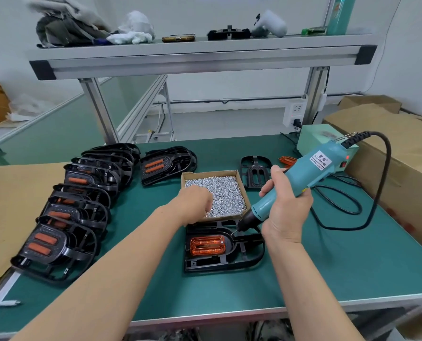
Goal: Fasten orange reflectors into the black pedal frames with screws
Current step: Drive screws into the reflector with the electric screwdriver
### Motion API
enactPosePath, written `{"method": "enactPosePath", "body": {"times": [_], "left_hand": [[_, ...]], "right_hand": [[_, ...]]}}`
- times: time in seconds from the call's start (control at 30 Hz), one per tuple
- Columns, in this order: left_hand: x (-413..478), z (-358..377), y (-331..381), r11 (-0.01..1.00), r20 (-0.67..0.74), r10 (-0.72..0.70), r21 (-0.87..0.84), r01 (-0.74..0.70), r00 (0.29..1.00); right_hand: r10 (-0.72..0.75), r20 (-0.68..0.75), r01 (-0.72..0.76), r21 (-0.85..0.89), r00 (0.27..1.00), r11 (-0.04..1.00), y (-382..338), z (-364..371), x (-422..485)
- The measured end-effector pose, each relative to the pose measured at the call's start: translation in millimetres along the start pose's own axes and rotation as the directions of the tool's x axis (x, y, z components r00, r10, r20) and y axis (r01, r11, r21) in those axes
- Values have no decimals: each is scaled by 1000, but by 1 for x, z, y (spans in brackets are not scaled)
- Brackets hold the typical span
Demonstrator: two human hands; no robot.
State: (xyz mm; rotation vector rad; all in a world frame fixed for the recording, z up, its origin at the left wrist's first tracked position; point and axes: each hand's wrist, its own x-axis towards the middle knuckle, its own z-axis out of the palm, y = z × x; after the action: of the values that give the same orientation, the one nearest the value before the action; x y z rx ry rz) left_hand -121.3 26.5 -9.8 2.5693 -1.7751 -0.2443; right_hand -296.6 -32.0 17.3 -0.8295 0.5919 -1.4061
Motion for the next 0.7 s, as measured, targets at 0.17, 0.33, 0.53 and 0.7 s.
{"method": "enactPosePath", "body": {"times": [0.17, 0.33, 0.53, 0.7], "left_hand": [[-4, 2, -4, 1000, -4, -15, 4, 16, 1000], [-1, -1, -2, 999, 68, -8, -38, 11, 998], [1, 6, -8, 985, -41, -76, -155, 69, 996], [0, 7, -15, 908, -219, -198, -409, 94, 955]], "right_hand": [[-3, 9, 3, 4, 1000, 1000, -1, 3, -4], [5, -22, -5, 4, 1000, 1000, 0, 1, -4], [0, -25, 0, 7, 1000, 1000, 0, 2, -3], [-10, -47, 10, 2, 999, 1000, 2, 0, -2]]}}
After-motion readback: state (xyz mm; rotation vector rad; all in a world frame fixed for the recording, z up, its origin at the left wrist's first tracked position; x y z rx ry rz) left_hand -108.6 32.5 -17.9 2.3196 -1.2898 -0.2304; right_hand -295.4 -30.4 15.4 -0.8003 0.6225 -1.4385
